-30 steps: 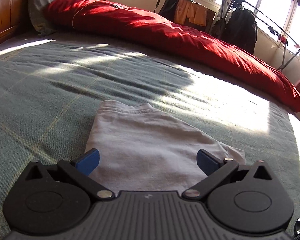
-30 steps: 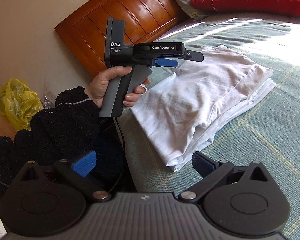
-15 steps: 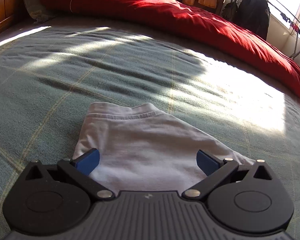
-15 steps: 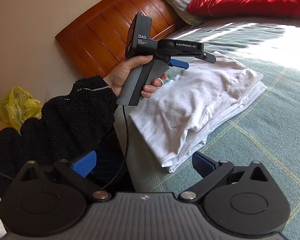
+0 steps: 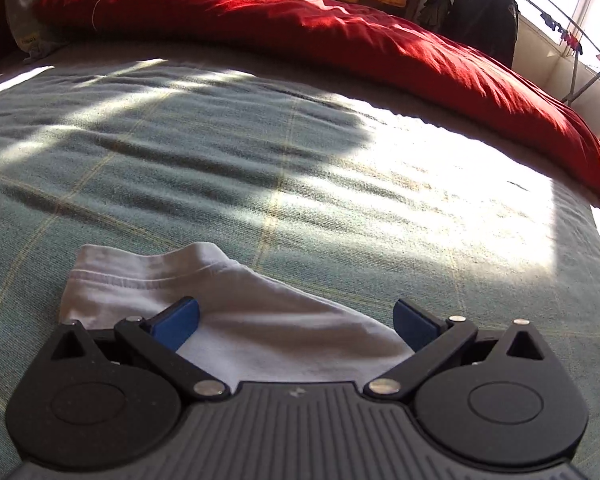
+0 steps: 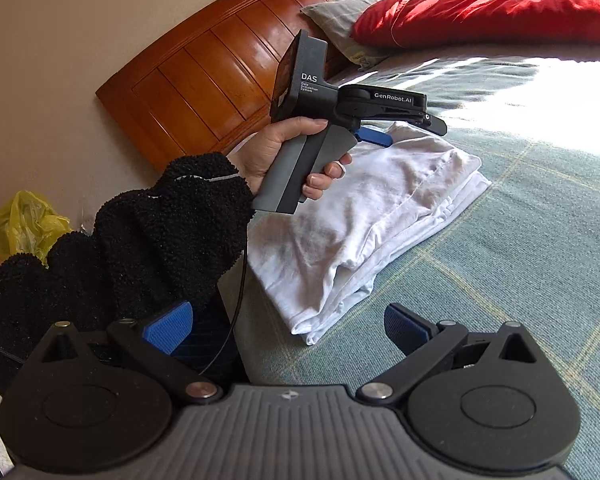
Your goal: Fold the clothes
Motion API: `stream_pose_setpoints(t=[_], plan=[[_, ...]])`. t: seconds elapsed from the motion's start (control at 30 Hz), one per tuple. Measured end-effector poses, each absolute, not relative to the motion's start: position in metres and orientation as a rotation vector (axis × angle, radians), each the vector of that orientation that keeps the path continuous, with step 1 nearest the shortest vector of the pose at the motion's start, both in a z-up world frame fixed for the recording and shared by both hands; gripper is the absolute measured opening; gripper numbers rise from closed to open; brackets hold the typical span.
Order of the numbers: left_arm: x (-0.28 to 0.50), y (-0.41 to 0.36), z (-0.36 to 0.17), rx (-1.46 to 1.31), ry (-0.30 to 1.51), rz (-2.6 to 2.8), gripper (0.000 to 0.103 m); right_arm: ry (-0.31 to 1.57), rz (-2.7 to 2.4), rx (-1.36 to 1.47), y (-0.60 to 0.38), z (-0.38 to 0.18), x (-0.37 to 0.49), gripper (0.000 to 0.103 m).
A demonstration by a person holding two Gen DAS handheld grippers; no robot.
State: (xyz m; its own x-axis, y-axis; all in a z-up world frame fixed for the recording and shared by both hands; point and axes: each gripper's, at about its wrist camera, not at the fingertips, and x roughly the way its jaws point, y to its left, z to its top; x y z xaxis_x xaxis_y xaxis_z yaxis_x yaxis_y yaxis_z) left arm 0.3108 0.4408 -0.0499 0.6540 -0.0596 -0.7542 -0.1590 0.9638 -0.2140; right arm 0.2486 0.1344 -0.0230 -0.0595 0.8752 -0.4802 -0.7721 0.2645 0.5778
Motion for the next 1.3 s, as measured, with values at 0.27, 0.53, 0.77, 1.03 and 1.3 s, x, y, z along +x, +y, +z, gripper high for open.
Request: stream_pose_setpoints(t=[0.27, 0.53, 0.77, 1.03, 1.3], plan=[[0.231, 0.383, 0.000, -0.208, 0.822, -0.040, 0.102, 0.858, 1.340, 0.165, 0.109, 0.000, 0.231, 0.103], [0.175, 0.326, -0.026, -0.284, 0.837, -0.167, 0.102, 0.811, 1.304, 0.150, 0.072, 0.023, 0.196, 0.103], [0.164, 0.316, -0.050, -0.300, 0.864, -0.088, 0.102, 0.801, 1.274, 0.159, 0.046, 0.027, 0.179, 0.103], [0.159, 0.314, -0.056, -0.294, 0.853, -0.041, 0.102, 0.815, 1.265, 0.167, 0.038, 0.022, 0.176, 0.103], [0.128, 0.308, -0.037, -0.322, 0.773, -0.021, 0.103, 0.812, 1.248, 0.181, 0.030, 0.022, 0.177, 0.103]])
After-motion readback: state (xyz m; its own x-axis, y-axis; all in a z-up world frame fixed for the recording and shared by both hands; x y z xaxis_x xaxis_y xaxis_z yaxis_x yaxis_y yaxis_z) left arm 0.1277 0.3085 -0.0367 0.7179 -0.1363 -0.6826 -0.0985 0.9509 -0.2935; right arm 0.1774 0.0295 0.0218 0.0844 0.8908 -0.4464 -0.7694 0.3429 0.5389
